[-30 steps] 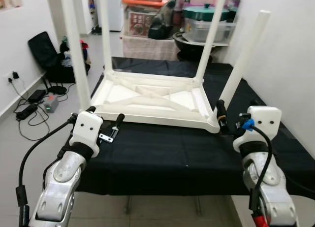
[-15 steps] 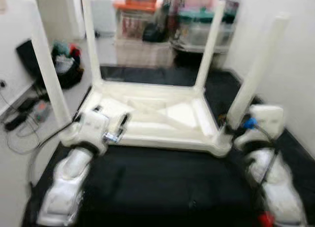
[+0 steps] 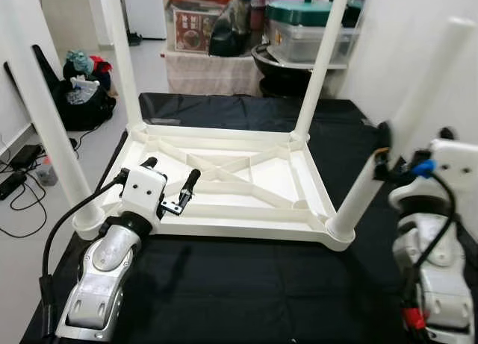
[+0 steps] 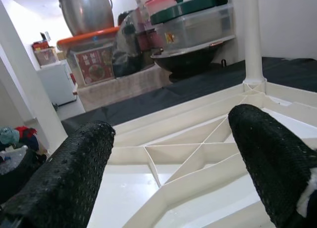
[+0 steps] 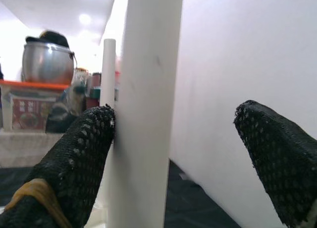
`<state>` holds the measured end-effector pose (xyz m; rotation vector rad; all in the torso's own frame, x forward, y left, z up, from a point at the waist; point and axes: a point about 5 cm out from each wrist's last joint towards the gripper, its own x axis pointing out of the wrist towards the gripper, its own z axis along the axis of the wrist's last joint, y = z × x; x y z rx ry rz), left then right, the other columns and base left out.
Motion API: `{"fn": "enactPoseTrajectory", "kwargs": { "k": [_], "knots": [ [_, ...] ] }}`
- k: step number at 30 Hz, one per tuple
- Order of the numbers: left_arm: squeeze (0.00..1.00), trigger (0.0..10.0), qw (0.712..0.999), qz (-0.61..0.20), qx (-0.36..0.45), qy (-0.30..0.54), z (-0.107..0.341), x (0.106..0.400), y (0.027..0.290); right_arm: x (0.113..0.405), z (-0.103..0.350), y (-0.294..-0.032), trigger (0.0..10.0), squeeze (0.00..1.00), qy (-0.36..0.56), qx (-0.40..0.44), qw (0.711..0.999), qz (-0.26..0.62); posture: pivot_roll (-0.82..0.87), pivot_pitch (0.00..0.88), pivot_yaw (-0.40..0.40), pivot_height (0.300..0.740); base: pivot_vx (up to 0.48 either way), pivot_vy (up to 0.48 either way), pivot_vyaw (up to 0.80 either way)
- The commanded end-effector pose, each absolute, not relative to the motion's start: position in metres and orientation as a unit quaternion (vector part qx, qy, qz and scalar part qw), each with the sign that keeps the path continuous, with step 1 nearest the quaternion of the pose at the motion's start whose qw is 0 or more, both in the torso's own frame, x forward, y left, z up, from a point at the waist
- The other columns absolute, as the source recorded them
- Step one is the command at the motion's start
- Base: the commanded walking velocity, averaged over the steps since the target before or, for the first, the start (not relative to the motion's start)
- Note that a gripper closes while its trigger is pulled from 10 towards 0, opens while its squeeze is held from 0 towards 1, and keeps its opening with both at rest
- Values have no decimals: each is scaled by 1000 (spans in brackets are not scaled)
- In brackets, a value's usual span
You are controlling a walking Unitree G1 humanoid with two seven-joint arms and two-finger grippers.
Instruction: Building children table
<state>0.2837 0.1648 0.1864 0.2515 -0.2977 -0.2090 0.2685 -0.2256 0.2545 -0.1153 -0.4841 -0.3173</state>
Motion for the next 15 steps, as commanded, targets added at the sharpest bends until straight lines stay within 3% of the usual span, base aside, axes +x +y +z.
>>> {"fn": "enactPoseTrajectory", "kwargs": {
  "k": [1,15],
  "knots": [
    [867,10000,975,-107,129,-147,184,283,165,267,259,-230,10000,0,-250,-58,953,-159,73,0,-94,740,0,0,0],
    [867,10000,974,-113,131,-144,180,286,159,301,285,-239,10000,0,-221,-13,973,-72,74,0,-111,740,0,0,0]
  ]
}}
